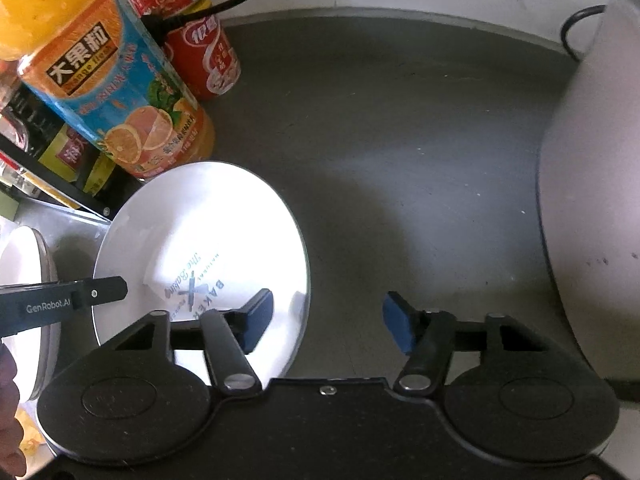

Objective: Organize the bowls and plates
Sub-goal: 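Lift the 'Bakery' plate with the left gripper while the right gripper closes on its rim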

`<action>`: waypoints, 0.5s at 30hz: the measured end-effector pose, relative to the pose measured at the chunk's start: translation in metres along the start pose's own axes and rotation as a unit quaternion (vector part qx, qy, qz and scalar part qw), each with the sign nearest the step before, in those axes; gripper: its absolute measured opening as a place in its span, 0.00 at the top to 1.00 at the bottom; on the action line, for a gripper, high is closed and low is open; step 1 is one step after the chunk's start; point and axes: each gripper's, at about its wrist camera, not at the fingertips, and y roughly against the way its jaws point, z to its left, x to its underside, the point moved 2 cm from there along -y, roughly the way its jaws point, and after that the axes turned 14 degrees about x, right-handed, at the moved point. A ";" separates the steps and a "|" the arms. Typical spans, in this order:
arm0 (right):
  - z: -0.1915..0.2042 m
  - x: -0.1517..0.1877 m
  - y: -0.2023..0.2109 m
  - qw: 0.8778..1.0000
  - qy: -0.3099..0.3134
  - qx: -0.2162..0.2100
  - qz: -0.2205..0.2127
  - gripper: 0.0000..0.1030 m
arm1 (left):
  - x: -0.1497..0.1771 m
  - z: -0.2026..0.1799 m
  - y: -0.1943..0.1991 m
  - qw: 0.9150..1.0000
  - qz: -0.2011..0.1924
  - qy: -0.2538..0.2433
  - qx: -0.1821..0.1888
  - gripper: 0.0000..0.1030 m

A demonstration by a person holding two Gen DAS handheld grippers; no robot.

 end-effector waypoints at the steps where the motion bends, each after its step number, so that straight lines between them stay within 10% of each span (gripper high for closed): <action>1: 0.001 -0.002 -0.002 1.000 0.001 -0.002 0.005 0.51 | -0.003 0.000 -0.001 1.000 -0.002 0.000 -0.001 0.87; 9: 0.008 -0.007 -0.014 0.998 -0.001 -0.044 0.043 0.82 | -0.008 -0.001 0.001 1.000 0.000 0.006 0.000 0.87; 15: 0.012 -0.003 -0.007 0.998 0.003 -0.043 0.038 0.83 | -0.007 0.003 0.003 1.000 0.008 0.020 0.010 0.88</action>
